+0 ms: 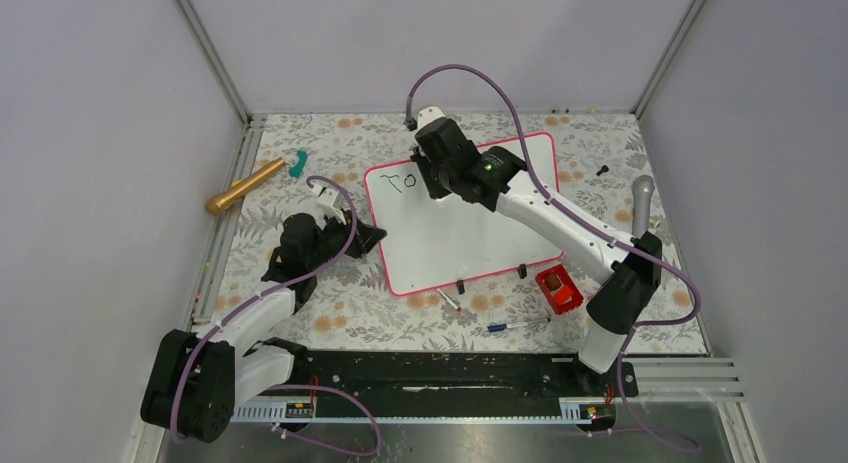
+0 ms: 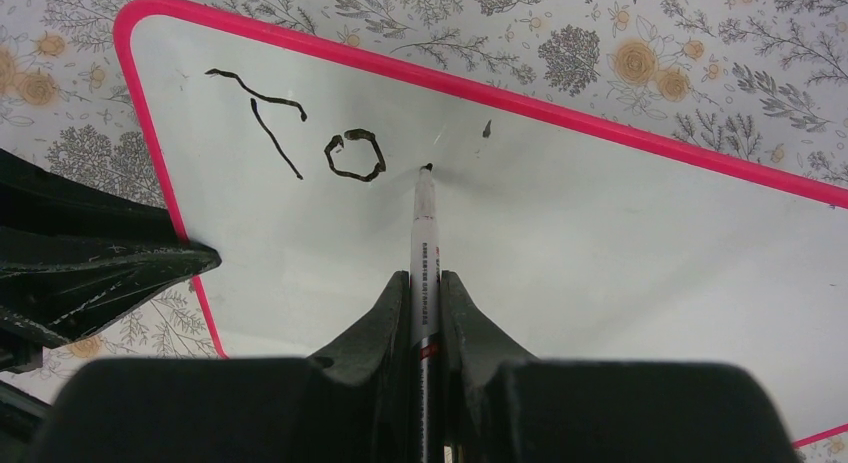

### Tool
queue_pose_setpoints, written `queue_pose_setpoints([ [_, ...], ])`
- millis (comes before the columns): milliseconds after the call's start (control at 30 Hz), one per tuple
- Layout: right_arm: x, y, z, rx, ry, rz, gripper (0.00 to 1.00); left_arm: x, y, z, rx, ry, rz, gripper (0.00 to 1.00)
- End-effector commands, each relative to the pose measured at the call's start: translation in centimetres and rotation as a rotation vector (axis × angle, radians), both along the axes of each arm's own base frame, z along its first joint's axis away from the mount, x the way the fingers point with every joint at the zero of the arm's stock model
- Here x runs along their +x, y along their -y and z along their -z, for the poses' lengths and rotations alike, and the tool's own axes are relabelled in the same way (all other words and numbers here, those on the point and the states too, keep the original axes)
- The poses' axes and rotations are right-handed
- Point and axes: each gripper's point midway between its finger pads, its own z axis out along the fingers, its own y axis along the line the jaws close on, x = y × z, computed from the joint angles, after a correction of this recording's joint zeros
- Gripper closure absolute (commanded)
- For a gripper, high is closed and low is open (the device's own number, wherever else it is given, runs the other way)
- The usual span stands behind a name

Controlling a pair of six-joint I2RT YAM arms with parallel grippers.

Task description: Write a sentence on the whiteboard

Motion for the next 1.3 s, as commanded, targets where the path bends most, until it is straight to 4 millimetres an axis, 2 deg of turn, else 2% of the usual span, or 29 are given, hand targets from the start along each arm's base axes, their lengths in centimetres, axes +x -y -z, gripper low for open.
queue_pose_setpoints([
  [0, 0.2, -0.2, -1.1, 0.011, 0.012, -0.021, 1.00, 0.3, 0.4, -1.2, 0.022, 0.074, 0.024, 1.00],
  [600, -0.6, 0.9, -0.3, -0.040, -0.013, -0.028, 1.00, 0.3, 0.4, -1.2, 0.021, 0.078, 0.024, 1.00],
  [733, -0.2, 1.2, -0.6, -0.049, 0.005, -0.007, 1.00, 0.3, 0.4, -1.2, 0.021, 0.077, 0.025, 1.00],
  [1267, 0.1, 0.2, -2.4, 0.009, 0.028, -0.022, 1.00, 0.3, 0.4, -1.3, 0.020, 0.079, 0.027, 1.00],
])
